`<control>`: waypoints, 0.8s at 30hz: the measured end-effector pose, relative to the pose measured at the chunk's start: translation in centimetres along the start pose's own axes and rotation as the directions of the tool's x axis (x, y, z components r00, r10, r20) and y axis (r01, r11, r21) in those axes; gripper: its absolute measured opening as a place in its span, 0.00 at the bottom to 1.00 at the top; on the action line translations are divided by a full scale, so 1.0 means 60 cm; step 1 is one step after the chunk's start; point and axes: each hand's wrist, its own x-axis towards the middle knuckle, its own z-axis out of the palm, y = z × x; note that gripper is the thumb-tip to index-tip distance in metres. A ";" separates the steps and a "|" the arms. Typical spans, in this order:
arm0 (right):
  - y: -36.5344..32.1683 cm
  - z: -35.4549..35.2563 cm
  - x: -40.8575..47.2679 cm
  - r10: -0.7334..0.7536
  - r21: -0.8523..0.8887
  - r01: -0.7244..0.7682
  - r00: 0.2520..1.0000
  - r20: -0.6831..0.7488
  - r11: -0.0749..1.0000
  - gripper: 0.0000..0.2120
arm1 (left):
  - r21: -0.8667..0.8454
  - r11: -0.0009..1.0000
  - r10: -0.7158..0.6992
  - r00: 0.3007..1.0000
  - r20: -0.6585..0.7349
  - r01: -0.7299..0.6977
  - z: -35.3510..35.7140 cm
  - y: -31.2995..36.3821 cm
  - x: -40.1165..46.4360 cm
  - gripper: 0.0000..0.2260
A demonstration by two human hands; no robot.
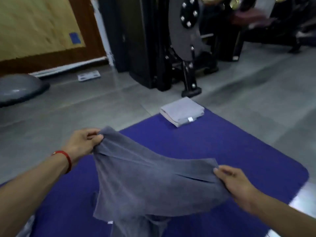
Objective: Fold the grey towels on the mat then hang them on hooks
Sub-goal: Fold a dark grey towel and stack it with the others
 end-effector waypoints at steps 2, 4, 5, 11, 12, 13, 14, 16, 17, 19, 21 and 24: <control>0.069 -0.046 0.001 0.090 0.029 -0.088 0.991 -0.095 0.996 0.11 | 0.120 0.991 0.051 0.992 0.114 -0.065 0.091 0.010 0.032 0.09; 0.095 -0.100 0.028 0.100 0.062 -0.089 0.974 -0.205 0.994 0.09 | 0.256 0.956 0.103 0.979 0.174 -0.146 0.181 0.053 0.071 0.05; 0.098 -0.128 0.045 0.074 0.088 -0.051 0.957 -0.281 0.995 0.08 | 0.306 0.936 0.127 0.978 0.168 -0.174 0.227 0.083 0.092 0.04; 0.117 -0.293 0.133 -0.056 -0.025 0.056 0.642 -0.765 0.998 0.07 | 0.144 0.983 0.096 0.990 0.099 -0.110 0.488 0.291 0.216 0.08; 0.123 -0.311 0.143 -0.051 -0.020 0.059 0.600 -0.799 0.998 0.07 | 0.029 0.996 0.080 0.988 0.130 -0.084 0.529 0.322 0.234 0.07; 0.130 -0.325 0.154 -0.046 0.003 0.083 0.574 -0.818 0.997 0.08 | -0.051 0.994 0.102 0.985 0.140 -0.096 0.565 0.349 0.247 0.07; 0.133 -0.329 0.161 -0.035 0.033 0.113 0.552 -0.833 0.993 0.08 | -0.107 0.987 0.134 0.981 0.143 -0.119 0.591 0.374 0.254 0.07; 0.137 -0.332 0.177 -0.033 0.066 0.177 0.506 -0.862 0.982 0.09 | -0.074 0.975 0.221 0.958 0.181 -0.211 0.632 0.404 0.271 0.09; 0.141 -0.333 0.188 -0.032 0.072 0.183 0.506 -0.862 0.980 0.09 | -0.011 0.964 0.261 0.935 0.242 -0.266 0.653 0.402 0.283 0.16; 0.151 -0.322 0.204 0.038 0.123 0.114 0.564 -0.825 0.986 0.12 | 0.040 0.963 0.220 0.866 0.449 -0.265 0.670 0.386 0.268 0.31; 0.171 -0.301 0.206 0.113 0.078 -0.082 0.622 -0.775 0.994 0.23 | 0.149 0.936 0.163 0.769 0.618 -0.319 0.674 0.338 0.217 0.31; 0.204 -0.240 0.177 -0.051 -0.256 -0.180 0.718 -0.694 0.950 0.20 | 0.323 0.800 0.165 0.704 0.691 -0.505 0.636 0.185 0.119 0.22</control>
